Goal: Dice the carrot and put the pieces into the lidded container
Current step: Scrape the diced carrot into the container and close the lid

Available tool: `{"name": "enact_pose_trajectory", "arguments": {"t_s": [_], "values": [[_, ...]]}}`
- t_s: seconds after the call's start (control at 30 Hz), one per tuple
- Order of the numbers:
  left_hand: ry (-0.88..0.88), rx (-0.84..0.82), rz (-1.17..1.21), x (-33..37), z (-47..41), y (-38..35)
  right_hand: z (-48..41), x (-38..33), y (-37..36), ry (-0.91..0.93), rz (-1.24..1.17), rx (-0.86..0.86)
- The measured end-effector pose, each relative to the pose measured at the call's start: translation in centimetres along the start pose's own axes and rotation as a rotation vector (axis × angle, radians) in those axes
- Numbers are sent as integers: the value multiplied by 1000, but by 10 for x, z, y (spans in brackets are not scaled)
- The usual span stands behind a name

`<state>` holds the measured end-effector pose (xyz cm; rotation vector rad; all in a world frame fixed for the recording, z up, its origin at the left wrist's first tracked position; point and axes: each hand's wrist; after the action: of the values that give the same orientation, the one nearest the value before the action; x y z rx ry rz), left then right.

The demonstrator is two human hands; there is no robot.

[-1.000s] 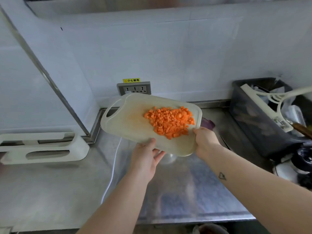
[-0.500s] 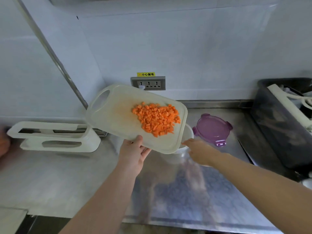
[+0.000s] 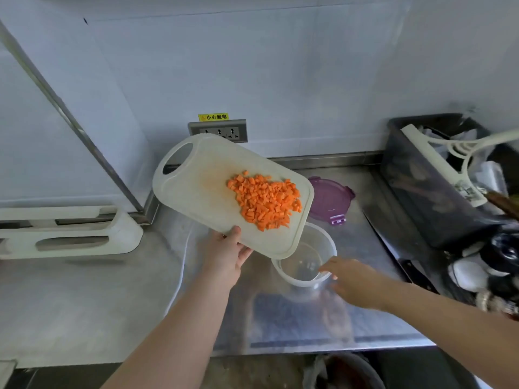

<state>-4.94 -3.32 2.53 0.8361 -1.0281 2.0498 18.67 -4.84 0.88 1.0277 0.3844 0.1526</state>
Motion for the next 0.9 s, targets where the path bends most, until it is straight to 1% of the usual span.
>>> {"name": "enact_pose_trajectory", "arguments": {"t_s": [0.07,0.1,0.13,0.23,0.3,0.33,0.43,0.47,0.57,0.63,0.77,0.9], "values": [[14,-35,-19,-6,0,-7,12,3,6,0,-23,-2],[16,-50,-34,-8,-1,-9,13,6,15,-17,-63,32],[16,-64,-50,-10,-3,-11,12,9,27,-40,-122,98],[9,-127,-105,-14,-7,-12,-14,20,73,-96,-275,382],[13,-171,-129,-16,-9,-14,-37,21,100,-140,-330,450],[20,-186,-134,-17,-10,-15,-47,19,109,-150,-323,448],[30,-222,-137,-20,-13,-14,-68,12,116,-142,-210,342],[33,-223,-139,-21,-14,-14,-70,11,114,-128,-209,321],[50,-182,-127,-23,-16,-12,-66,4,103,-110,-351,292],[68,-146,-102,-26,-17,-11,-63,-2,97,-137,-419,271],[81,-96,-62,-30,-20,-12,-61,-5,78,-202,-430,190],[82,-78,-57,-33,-23,-13,-57,-5,55,-170,-505,167]]}}
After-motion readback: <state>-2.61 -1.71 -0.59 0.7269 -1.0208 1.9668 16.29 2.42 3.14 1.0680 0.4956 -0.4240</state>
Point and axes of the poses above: each hand's wrist, its own z-axis away from the middle knuckle, its own y-axis out of the back of the hand, x = y × z, and after that the axes turned 1 degree about z, right-handed
